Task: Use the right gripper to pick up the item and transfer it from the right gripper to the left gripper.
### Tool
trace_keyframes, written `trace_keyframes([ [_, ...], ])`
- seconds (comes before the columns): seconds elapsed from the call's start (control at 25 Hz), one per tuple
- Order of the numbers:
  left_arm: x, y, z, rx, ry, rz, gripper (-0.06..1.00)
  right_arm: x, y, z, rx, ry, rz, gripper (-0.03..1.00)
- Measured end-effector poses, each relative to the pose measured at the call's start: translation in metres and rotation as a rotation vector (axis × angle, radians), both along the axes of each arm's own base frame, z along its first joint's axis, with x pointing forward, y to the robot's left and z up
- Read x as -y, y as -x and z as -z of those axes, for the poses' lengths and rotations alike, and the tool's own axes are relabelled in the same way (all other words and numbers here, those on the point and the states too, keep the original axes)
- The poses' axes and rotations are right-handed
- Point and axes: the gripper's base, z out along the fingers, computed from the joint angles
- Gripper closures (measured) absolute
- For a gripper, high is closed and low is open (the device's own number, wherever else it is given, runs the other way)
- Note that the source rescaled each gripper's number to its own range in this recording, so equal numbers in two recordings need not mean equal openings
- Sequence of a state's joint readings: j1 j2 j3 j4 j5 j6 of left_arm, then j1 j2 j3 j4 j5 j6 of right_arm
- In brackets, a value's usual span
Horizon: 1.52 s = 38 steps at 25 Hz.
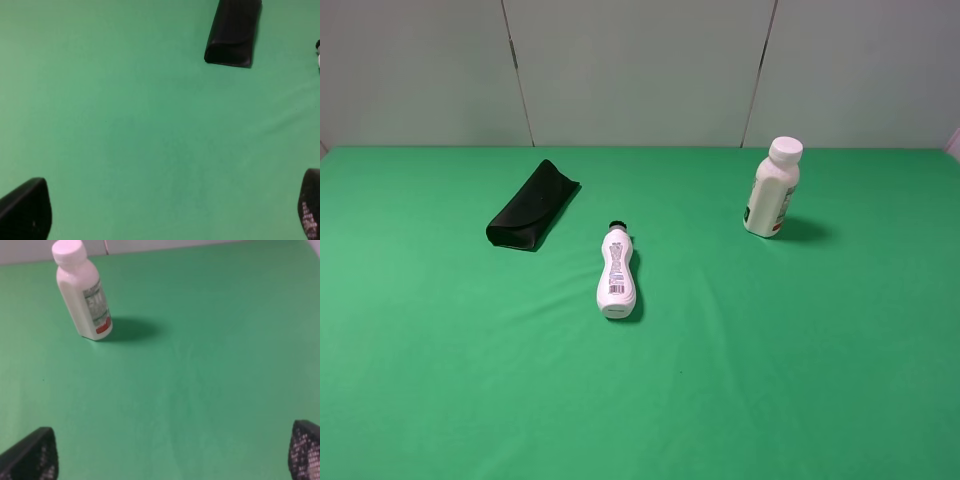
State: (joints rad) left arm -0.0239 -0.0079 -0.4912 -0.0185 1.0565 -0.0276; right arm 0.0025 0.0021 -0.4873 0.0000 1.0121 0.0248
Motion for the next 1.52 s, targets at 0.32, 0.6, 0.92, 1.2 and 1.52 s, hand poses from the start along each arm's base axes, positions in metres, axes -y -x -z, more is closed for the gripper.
trace_keyframes([
  [0.32,0.0000,0.0000,0.0000,0.000,0.000,0.000,-0.06,0.0000,0.0000,0.0000,0.000,0.000,0.000,-0.03],
  [0.6,0.0000,0.0000,0.0000,0.000,0.000,0.000,-0.06,0.0000,0.0000,-0.0001,0.001,0.000,0.000,-0.03],
  [0.92,0.0000,0.0000,0.0000,0.000,0.000,0.000,-0.06,0.0000,0.0000,-0.0001,0.001,-0.002,0.001,-0.03],
  [1.2,0.0000,0.0000,0.0000,0.000,0.000,0.000,-0.06,0.0000,0.0000,-0.0001,0.001,-0.006,0.003,-0.03],
  [1.52,0.0000,0.0000,0.0000,0.000,0.000,0.000,-0.06,0.0000,-0.0027,-0.0011,-0.021,-0.023,0.011,-0.03],
])
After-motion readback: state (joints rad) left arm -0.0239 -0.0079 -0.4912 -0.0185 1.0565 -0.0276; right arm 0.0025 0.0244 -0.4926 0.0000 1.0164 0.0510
